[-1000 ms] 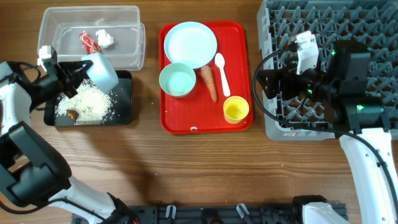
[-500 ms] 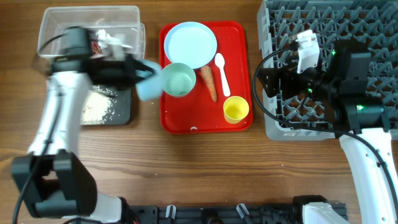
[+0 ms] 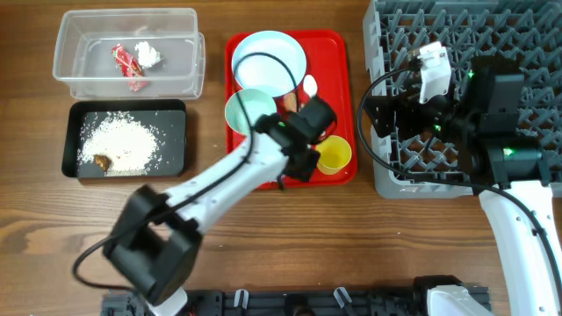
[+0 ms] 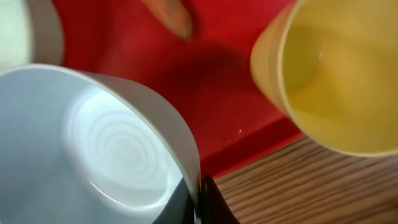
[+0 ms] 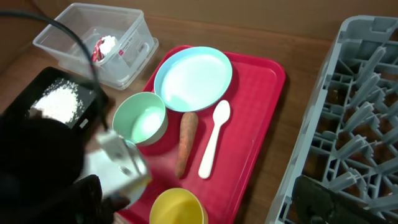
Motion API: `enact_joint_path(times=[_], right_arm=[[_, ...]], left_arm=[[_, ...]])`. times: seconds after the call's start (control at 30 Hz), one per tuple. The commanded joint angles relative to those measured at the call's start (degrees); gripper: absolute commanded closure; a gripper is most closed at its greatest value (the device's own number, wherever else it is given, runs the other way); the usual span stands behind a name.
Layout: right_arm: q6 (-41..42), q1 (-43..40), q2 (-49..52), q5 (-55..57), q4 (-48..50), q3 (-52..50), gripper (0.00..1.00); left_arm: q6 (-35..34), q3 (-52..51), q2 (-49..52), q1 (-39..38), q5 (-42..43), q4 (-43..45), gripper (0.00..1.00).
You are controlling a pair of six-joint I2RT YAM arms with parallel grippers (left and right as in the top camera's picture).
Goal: Sort waste into correct bins and load items into the dishwasher rack
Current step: 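Set the blue bowl back on the red tray with left gripper, then grasp the yellow cup with left gripper and lift it toward the right gripper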
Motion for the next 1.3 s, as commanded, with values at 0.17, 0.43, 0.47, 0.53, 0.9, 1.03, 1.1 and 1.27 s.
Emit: enact_joint_path(times=[0.17, 0.43, 0.47, 0.53, 0.9, 1.03, 1.1, 1.27], right_arm=[[0.4, 0.0, 0.4, 0.3, -0.1, 1.0, 0.00], [0.4, 0.0, 0.4, 0.3, -0.1, 1.0, 0.00], [0.4, 0.0, 0.4, 0.3, -0.1, 1.0, 0.00], [0.5, 0.0, 0.4, 0.2, -0.1, 1.0, 0.00], [9.9, -4.5, -4.8, 0.3, 7.9, 1.0, 0.00], [13.5, -9.0, -6.6, 0.3, 7.2, 1.0, 0.00], [13.5, -10.4, -6.4, 0.3, 5.9, 1.0, 0.00], [13.4, -11.1, -5.2, 0.3, 4.3, 1.0, 0.00]], left_arm=[[-0.9, 0.2, 2.2, -1.8, -6.6, 0.2, 0.96], [-1.0, 0.2, 2.2, -1.7, -5.1, 0.0, 0.68], [-1.0, 0.2, 2.2, -1.7, -5.0, 0.0, 0.63], [-1.0, 0.2, 2.1, -1.6, -4.8, 0.5, 0.55], [-2.4, 11.3, 2.2, -0.2, 11.7, 6.6, 0.38], [-7.6, 11.3, 5.1, 1.8, 11.3, 9.6, 0.41], [-10.4, 11.3, 7.3, 2.9, 11.3, 9.1, 0.43], [-12.2, 11.3, 8.5, 3.5, 11.5, 8.8, 0.55]])
